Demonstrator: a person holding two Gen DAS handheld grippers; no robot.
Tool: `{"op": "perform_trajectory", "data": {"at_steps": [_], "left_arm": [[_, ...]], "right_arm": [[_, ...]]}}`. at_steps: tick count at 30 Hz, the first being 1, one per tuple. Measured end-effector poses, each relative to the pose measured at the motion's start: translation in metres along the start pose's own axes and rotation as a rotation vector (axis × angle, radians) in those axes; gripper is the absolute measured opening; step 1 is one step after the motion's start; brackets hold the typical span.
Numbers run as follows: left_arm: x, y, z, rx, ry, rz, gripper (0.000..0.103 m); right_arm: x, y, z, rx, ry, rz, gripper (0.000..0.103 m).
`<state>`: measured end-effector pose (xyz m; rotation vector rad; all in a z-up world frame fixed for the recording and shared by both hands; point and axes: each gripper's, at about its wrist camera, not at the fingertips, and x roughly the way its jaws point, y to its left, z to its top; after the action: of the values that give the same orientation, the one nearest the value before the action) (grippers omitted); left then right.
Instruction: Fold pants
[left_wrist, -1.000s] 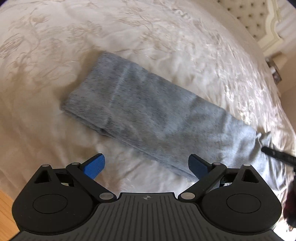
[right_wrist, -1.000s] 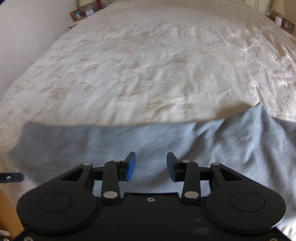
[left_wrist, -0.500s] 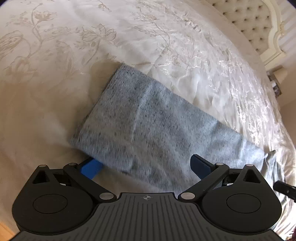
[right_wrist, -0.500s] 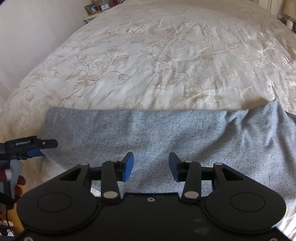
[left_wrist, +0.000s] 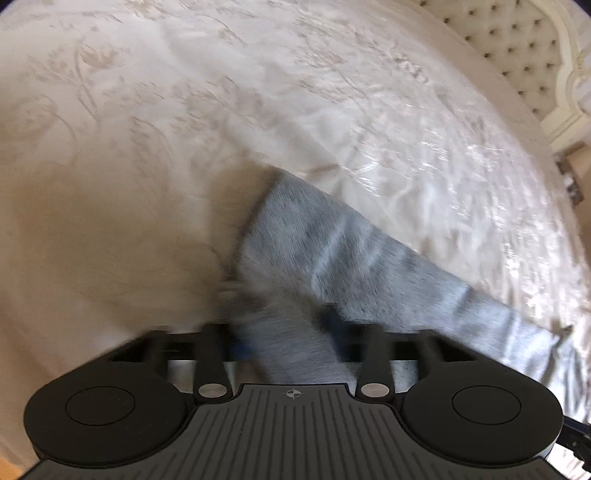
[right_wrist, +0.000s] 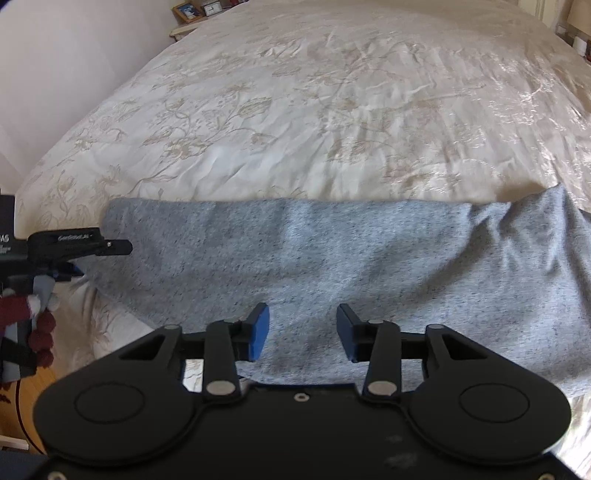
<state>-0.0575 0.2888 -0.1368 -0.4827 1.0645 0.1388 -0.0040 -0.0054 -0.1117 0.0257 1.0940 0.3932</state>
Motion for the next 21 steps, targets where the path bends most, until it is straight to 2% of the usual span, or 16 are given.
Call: {"op": "perform_trajectory", "data": {"at_steps": [2,4,8,12,15,16,21], "left_arm": [[-0.007,0.002,0.002,-0.008,-0.013,-0.02,0.02],[-0.016,0.0,0.004,0.007,-0.031,-0.025,0.017],[-0.035,-0.008,0.005,0.05,-0.06,-0.043,0.016],[-0.049,-0.017,0.006,0.091,-0.079,-0.071,0.016],[-0.059,-0.028,0.005,0.157,-0.101,-0.073,0.016],[-0.062,-0.03,0.005,0.173,-0.108,-0.076,0.016],[-0.073,-0.037,0.007,0.215,-0.13,-0.093,0.016]], "right_arm": [[0.007,0.005,0.0,-0.011,0.015,0.01,0.024],[0.015,0.01,0.0,-0.024,0.032,0.023,0.017],[0.037,0.021,-0.002,-0.034,0.068,0.042,0.017],[0.075,0.027,-0.012,-0.046,0.181,0.015,0.016],[0.082,0.027,-0.008,-0.041,0.199,0.009,0.016],[0.079,0.026,-0.004,-0.03,0.195,0.018,0.016],[0.057,0.012,0.029,0.038,0.044,0.005,0.014]]}}
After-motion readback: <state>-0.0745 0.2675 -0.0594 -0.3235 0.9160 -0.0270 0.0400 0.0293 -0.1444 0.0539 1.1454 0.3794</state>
